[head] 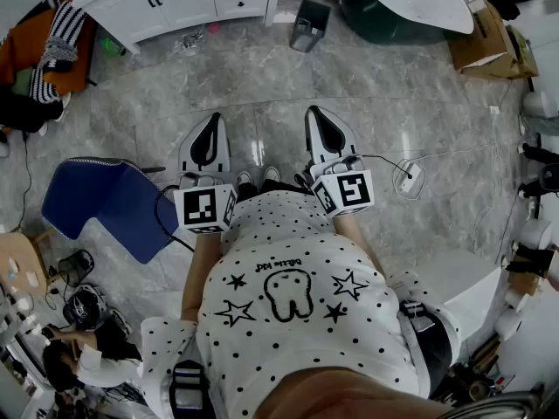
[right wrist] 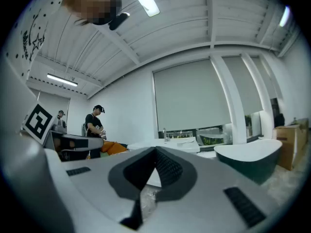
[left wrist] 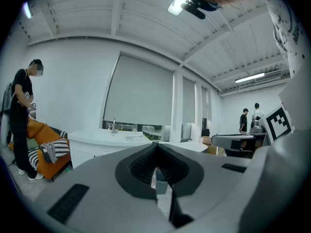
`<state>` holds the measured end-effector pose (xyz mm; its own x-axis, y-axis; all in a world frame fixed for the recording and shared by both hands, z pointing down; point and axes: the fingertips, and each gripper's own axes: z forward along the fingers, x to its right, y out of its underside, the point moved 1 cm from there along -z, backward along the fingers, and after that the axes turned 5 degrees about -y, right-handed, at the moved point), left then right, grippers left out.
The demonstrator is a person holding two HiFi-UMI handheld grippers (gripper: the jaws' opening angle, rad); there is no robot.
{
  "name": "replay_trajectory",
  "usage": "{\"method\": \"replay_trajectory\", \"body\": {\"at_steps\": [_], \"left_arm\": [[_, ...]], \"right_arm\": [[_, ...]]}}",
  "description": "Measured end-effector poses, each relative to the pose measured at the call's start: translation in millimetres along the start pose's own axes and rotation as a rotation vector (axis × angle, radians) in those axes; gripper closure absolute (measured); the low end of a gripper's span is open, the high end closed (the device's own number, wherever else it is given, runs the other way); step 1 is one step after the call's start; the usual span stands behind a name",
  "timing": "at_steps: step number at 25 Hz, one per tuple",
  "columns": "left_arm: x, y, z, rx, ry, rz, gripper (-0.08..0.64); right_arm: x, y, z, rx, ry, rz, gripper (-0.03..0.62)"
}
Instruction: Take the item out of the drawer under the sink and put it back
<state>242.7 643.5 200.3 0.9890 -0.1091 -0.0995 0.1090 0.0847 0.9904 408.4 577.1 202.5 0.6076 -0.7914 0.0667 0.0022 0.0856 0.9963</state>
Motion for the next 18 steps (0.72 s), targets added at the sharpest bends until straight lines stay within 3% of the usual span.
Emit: {"method": "replay_trajectory", "body": {"at_steps": [18], "left_arm": [[14, -2, 4, 0.018, 0.008, 0.058, 0.565]], "right_arm": [[12, 7, 1, -0.008, -0.033, 0.028, 0.58]]}}
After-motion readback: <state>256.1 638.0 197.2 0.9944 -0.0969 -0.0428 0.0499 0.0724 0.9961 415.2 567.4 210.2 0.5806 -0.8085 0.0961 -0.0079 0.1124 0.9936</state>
